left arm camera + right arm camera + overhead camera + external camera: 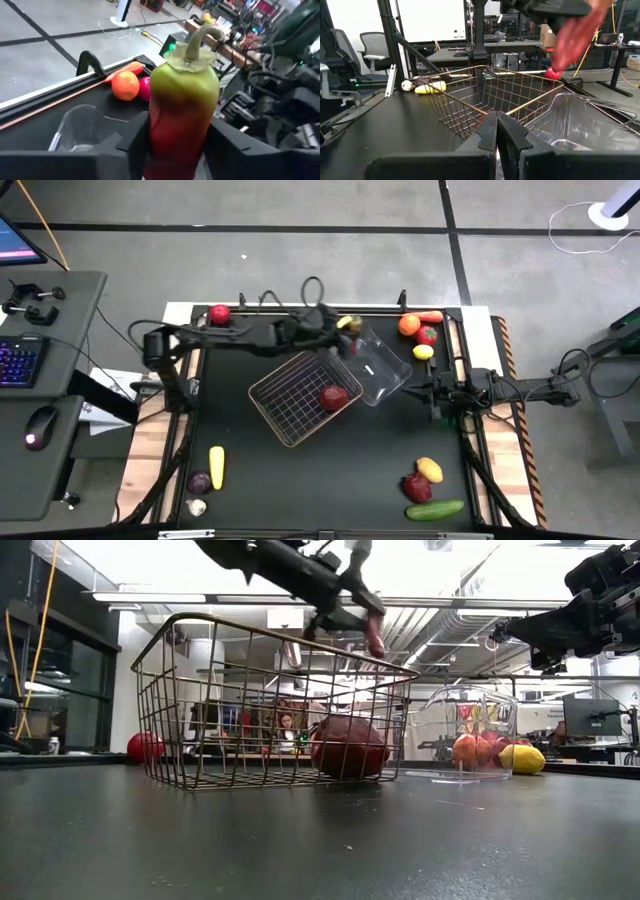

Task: Sort produce into baskets
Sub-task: Put the chili pepper into the transparent bin, then put the corn into the gold wire basket

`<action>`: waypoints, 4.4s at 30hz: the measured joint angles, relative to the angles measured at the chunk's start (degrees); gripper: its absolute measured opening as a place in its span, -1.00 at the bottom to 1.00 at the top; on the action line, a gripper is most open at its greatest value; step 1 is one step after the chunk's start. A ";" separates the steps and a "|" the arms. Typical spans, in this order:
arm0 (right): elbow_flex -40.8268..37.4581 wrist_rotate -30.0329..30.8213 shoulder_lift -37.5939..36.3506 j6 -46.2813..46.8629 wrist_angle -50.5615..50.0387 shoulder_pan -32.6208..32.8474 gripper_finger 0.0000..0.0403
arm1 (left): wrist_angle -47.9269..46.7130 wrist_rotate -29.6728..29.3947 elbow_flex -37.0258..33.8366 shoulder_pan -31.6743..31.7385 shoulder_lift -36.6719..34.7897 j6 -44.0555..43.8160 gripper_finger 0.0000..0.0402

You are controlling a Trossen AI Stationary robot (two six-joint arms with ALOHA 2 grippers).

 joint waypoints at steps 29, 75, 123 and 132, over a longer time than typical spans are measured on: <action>0.00 0.00 -0.01 -0.01 0.00 0.00 -1.00 | -16.32 10.48 -5.01 -8.85 -16.98 5.99 0.42; -0.01 15.78 -0.04 50.76 9.68 -0.01 -1.00 | -62.49 13.11 -29.55 -50.49 -41.72 -69.63 0.42; -0.01 11.10 0.02 51.06 15.83 -0.03 -1.00 | -59.20 -28.20 -20.93 -53.61 -29.87 -83.37 -0.36; 0.00 11.13 0.02 42.33 30.54 -0.03 -1.00 | -56.12 -38.13 -8.35 -42.46 -33.22 -46.43 -0.36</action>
